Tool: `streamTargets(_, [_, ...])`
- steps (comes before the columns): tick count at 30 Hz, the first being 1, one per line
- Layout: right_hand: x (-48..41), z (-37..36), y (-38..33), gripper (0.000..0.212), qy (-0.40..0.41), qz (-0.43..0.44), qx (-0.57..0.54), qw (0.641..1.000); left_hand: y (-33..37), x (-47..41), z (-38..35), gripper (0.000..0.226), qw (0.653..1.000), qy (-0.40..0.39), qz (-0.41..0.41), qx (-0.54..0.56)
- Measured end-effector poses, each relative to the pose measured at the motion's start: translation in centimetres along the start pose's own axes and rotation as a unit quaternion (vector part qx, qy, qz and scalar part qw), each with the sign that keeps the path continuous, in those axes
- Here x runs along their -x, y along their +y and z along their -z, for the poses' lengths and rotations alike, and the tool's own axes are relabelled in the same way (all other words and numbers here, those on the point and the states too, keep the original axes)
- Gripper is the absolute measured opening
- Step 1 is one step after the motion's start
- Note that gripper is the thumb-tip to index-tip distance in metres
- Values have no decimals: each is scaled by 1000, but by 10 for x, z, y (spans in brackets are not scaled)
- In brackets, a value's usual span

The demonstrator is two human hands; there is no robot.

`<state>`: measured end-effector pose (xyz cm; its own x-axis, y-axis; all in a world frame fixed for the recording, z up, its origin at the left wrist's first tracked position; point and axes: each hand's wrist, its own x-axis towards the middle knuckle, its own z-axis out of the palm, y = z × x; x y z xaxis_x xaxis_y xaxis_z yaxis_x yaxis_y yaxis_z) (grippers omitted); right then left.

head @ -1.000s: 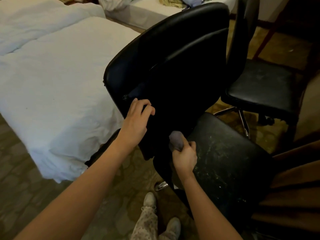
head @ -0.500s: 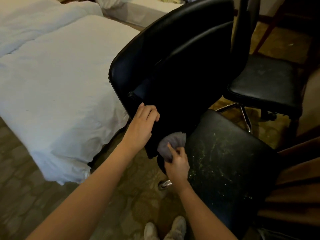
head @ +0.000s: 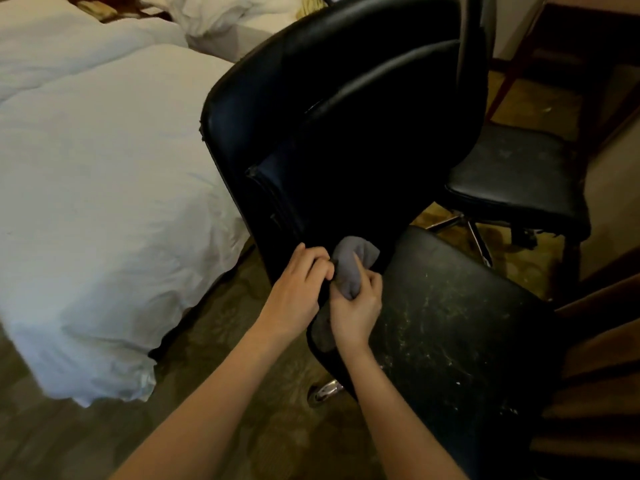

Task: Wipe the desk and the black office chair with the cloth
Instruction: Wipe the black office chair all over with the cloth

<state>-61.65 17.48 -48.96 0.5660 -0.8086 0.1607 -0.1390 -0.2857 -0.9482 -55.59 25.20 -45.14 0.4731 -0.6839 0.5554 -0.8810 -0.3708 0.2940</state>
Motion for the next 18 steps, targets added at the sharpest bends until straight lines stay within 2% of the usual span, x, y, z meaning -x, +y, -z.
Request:
streamTargets(3, [9,-12,31,36,21,51,-31,998,-3,25,-32,14,998,34,45,8])
streamTargets(6, [-1,-10,62,31,-3,80,-53,995,-1,35,-60,13,995,85,58,9])
streamTargets(9, [-24,4,93,34,-16,19,-38,999,-3,31,-73,20,988,145,43,4])
streamTargets(11, [-49,14,108,33,4,7,-42,999,-9,32,-83,22,984,178,15,-11])
streamTargets(14, [-82,19,99,33,37,110,-119,986,-18,29,-95,22,973,227,-22,-30])
streamTargets(18, [-100,-3,97,43,40,328,-72,941,-23,22,-109,26,948,310,-54,-42])
